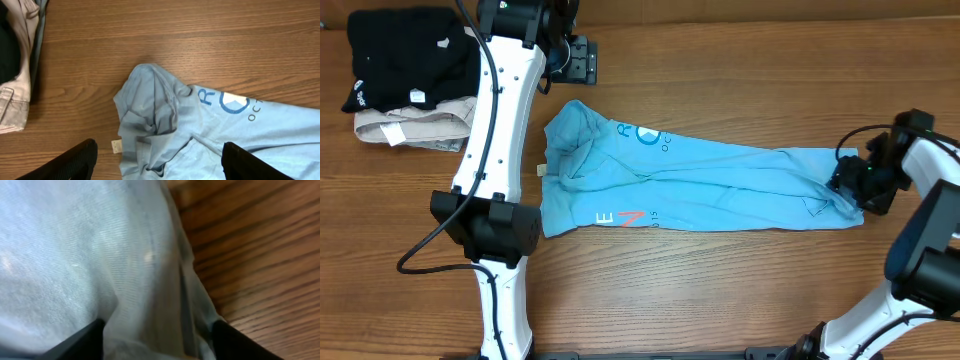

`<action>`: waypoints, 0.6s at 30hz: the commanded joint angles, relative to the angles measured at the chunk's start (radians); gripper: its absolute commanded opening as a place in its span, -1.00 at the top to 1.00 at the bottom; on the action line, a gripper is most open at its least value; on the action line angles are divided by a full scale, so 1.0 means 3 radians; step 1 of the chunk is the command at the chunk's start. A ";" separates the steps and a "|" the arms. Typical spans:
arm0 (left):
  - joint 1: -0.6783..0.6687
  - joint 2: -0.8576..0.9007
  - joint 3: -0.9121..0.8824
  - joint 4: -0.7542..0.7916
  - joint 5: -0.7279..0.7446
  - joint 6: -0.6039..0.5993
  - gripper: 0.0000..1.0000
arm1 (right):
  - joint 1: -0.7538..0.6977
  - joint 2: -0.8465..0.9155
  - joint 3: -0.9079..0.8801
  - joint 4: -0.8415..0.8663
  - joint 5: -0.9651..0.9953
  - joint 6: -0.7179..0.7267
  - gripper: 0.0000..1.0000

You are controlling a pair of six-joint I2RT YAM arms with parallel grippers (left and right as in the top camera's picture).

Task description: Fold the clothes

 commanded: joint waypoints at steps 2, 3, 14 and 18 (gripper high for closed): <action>0.0017 0.0042 -0.0079 -0.0017 0.0048 0.0056 -0.64 | 0.0164 0.0234 -0.0027 -0.0024 0.0362 0.0154 -0.30; 0.0018 0.0042 -0.0094 -0.0015 0.0050 0.0056 -0.64 | 0.0167 0.0244 -0.0027 -0.0027 0.0402 0.0186 -0.29; 0.0018 0.0042 -0.0187 -0.0009 0.0047 0.0055 -0.65 | 0.0164 0.0264 -0.0027 0.0010 0.0395 0.0261 -0.15; 0.0018 0.0042 -0.0187 -0.0008 0.0048 0.0053 -0.65 | 0.0164 0.0264 -0.0027 0.0003 0.0305 0.0259 -0.09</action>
